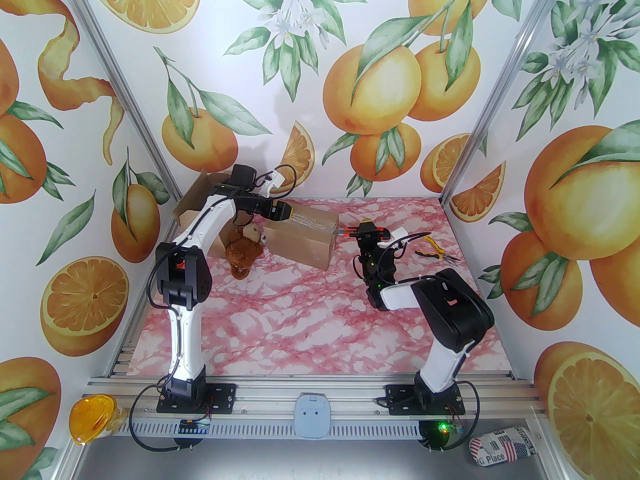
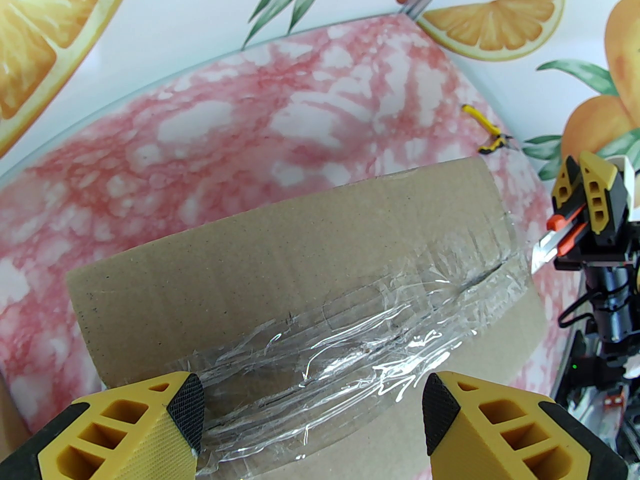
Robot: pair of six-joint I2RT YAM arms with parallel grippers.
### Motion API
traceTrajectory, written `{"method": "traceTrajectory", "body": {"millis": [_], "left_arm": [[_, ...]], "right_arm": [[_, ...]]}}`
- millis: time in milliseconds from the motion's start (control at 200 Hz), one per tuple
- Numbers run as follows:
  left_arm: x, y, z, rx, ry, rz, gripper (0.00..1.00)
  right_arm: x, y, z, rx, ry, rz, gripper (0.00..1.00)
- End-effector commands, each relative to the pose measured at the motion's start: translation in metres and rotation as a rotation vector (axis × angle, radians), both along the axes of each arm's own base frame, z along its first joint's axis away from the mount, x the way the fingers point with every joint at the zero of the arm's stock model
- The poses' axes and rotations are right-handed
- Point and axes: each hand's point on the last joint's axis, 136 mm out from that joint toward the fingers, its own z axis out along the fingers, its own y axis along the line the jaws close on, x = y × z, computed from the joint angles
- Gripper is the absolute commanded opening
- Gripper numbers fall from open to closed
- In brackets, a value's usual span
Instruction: Unpack the express box
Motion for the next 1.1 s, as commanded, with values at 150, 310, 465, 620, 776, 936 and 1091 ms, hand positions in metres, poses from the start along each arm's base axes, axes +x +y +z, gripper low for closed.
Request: {"method": "traceTrajectory", "body": {"millis": [150,310,465,620,776,936,1091], "left_arm": [[-0.034,0.010,-0.057,0.058,0.267,0.027,0.75],[-0.036,0.010,-0.058,0.064,0.268,0.025,0.75],[-0.035,0.010,-0.059,0.063,0.272,0.027,0.75],[-0.035,0.011,-0.060,0.066,0.274,0.028,0.75],[-0.036,0.011,-0.060,0.067,0.276,0.028,0.75],[-0.037,0.011,-0.061,0.066,0.282,0.027,0.75],[-0.040,0.009,-0.064,0.061,0.297,0.021,0.74]], "right_arm": [[-0.001,0.000,0.012,0.024,-0.056,-0.012,0.00],[-0.003,-0.002,0.008,0.011,-0.044,-0.021,0.00],[-0.004,-0.003,0.006,0.005,-0.039,-0.025,0.00],[-0.003,-0.003,0.004,0.002,-0.034,-0.026,0.00],[-0.001,0.000,0.001,0.003,-0.031,-0.014,0.00],[0.000,0.001,-0.003,-0.004,-0.022,-0.012,0.00],[0.002,0.004,-0.005,0.034,-0.038,-0.005,0.00]]}}
